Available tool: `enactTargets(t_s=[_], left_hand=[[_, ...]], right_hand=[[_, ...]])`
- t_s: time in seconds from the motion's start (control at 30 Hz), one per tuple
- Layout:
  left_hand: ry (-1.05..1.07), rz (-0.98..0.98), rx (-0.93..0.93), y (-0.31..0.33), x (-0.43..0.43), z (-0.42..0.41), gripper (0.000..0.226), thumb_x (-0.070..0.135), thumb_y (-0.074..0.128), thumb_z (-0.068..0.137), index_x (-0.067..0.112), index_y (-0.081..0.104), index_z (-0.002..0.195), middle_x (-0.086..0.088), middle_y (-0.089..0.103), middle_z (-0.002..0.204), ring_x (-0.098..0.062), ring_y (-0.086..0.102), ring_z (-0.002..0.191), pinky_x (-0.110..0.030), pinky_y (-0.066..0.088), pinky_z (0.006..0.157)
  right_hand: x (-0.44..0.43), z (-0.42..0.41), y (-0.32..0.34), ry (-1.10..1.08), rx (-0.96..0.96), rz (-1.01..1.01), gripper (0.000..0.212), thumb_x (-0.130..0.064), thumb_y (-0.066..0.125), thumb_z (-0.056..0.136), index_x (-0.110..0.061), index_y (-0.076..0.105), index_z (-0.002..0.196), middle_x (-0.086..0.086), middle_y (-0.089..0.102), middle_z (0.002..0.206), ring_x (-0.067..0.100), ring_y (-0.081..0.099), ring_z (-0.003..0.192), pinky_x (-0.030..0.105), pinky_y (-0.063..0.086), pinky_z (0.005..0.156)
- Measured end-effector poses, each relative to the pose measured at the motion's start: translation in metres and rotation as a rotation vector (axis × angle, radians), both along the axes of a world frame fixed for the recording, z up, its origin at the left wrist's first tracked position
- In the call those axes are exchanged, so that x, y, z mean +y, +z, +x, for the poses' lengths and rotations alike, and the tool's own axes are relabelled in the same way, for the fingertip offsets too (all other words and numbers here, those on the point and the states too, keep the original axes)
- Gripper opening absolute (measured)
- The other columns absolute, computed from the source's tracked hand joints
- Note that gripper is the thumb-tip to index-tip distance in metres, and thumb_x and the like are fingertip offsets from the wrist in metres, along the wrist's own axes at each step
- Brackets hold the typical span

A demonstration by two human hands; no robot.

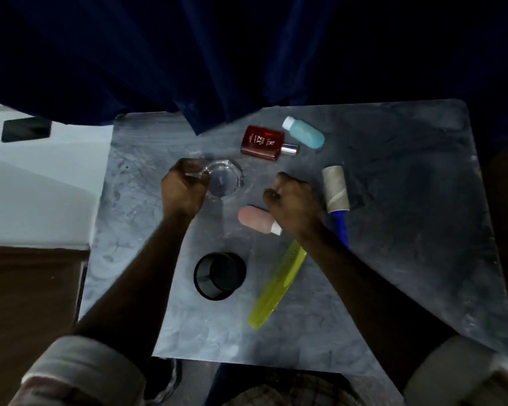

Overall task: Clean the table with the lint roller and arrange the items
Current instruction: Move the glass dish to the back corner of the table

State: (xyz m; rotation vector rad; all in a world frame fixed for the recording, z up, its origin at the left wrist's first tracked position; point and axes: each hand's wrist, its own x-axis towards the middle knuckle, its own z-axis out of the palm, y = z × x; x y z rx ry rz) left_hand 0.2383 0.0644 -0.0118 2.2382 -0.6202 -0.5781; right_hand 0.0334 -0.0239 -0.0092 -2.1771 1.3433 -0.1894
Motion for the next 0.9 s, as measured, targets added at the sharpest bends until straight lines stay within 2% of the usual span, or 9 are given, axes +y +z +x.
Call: enactTargets(t_s=[0.07, 0.13, 0.23, 0.33, 0.4, 0.53, 0.63, 0.8, 0.9], left_hand=[[-0.012, 0.073, -0.026, -0.01, 0.009, 0.02, 0.037, 0.036, 0.08, 0.078, 0.014, 0.078, 0.108, 0.003, 0.079, 0.105, -0.021, 0.077, 0.107, -0.027, 0.058, 0.093], [-0.037, 0.094, 0.052, -0.021, 0.014, 0.034, 0.045, 0.035, 0.075, 0.07, 0.012, 0.079, 0.109, -0.008, 0.083, 0.107, -0.026, 0.079, 0.108, -0.041, 0.063, 0.096], [-0.049, 0.047, 0.178, -0.037, 0.017, 0.048, 0.03, 0.031, 0.084, 0.073, 0.016, 0.082, 0.099, -0.017, 0.083, 0.099, -0.033, 0.082, 0.098, -0.057, 0.065, 0.09], [-0.047, -0.024, 0.293, -0.048, 0.017, 0.056, 0.014, 0.027, 0.092, 0.069, 0.022, 0.081, 0.076, -0.009, 0.081, 0.077, -0.028, 0.08, 0.07, -0.065, 0.067, 0.07], [-0.049, -0.05, 0.315, -0.052, 0.018, 0.06, 0.021, 0.031, 0.094, 0.07, 0.018, 0.08, 0.078, -0.005, 0.078, 0.068, -0.023, 0.077, 0.059, -0.065, 0.065, 0.06], [-0.139, -0.096, 0.279, -0.048, 0.025, 0.063, 0.023, 0.037, 0.089, 0.071, 0.02, 0.075, 0.078, -0.016, 0.078, 0.071, -0.036, 0.078, 0.065, -0.063, 0.065, 0.069], [-0.089, -0.177, 0.281, -0.034, 0.046, 0.071, 0.027, 0.036, 0.086, 0.072, 0.014, 0.074, 0.082, -0.013, 0.078, 0.076, -0.04, 0.076, 0.067, -0.064, 0.064, 0.067], [0.039, -0.216, 0.168, -0.011, 0.112, 0.091, 0.017, 0.033, 0.086, 0.081, 0.021, 0.074, 0.085, 0.01, 0.078, 0.073, -0.007, 0.075, 0.061, -0.033, 0.065, 0.059], [0.112, -0.174, 0.114, -0.003, 0.158, 0.113, 0.012, 0.024, 0.086, 0.084, 0.018, 0.076, 0.087, 0.002, 0.079, 0.077, -0.021, 0.079, 0.073, -0.047, 0.068, 0.072]], right_hand=[[0.0, 0.03, -0.008, 0.016, 0.016, 0.056, 0.025, -0.031, 0.055, 0.093, -0.008, 0.063, 0.099, 0.017, 0.075, 0.102, 0.034, 0.07, 0.098, 0.036, 0.053, 0.08], [-0.001, 0.054, -0.015, 0.02, 0.044, 0.064, 0.029, -0.034, 0.055, 0.094, -0.007, 0.064, 0.101, 0.019, 0.073, 0.107, 0.036, 0.069, 0.104, 0.038, 0.052, 0.084], [-0.002, 0.081, -0.025, 0.01, 0.076, 0.059, 0.035, -0.04, 0.057, 0.094, -0.007, 0.066, 0.101, 0.02, 0.073, 0.108, 0.038, 0.069, 0.106, 0.04, 0.053, 0.087], [-0.002, 0.098, -0.031, -0.027, 0.124, 0.048, 0.039, -0.045, 0.063, 0.09, -0.009, 0.067, 0.102, 0.019, 0.073, 0.109, 0.037, 0.069, 0.106, 0.04, 0.054, 0.086], [-0.001, 0.103, -0.034, -0.055, 0.161, 0.053, 0.038, -0.043, 0.065, 0.088, -0.01, 0.067, 0.106, 0.019, 0.072, 0.113, 0.037, 0.068, 0.108, 0.039, 0.054, 0.089], [0.006, 0.109, -0.031, -0.063, 0.195, 0.0, 0.034, -0.037, 0.067, 0.084, -0.008, 0.068, 0.103, 0.017, 0.073, 0.11, 0.036, 0.069, 0.105, 0.038, 0.054, 0.086], [0.019, 0.118, -0.016, -0.072, 0.148, -0.035, 0.031, -0.04, 0.067, 0.08, -0.012, 0.069, 0.092, 0.012, 0.076, 0.097, 0.033, 0.071, 0.093, 0.033, 0.052, 0.078], [0.059, 0.15, 0.02, 0.097, 0.107, -0.002, 0.029, -0.046, 0.063, 0.075, -0.016, 0.063, 0.076, 0.005, 0.074, 0.081, 0.031, 0.071, 0.083, 0.035, 0.056, 0.079], [0.092, 0.18, 0.026, 0.186, 0.106, 0.068, 0.032, -0.045, 0.064, 0.074, -0.014, 0.066, 0.082, 0.005, 0.075, 0.086, 0.03, 0.071, 0.087, 0.034, 0.057, 0.08]])
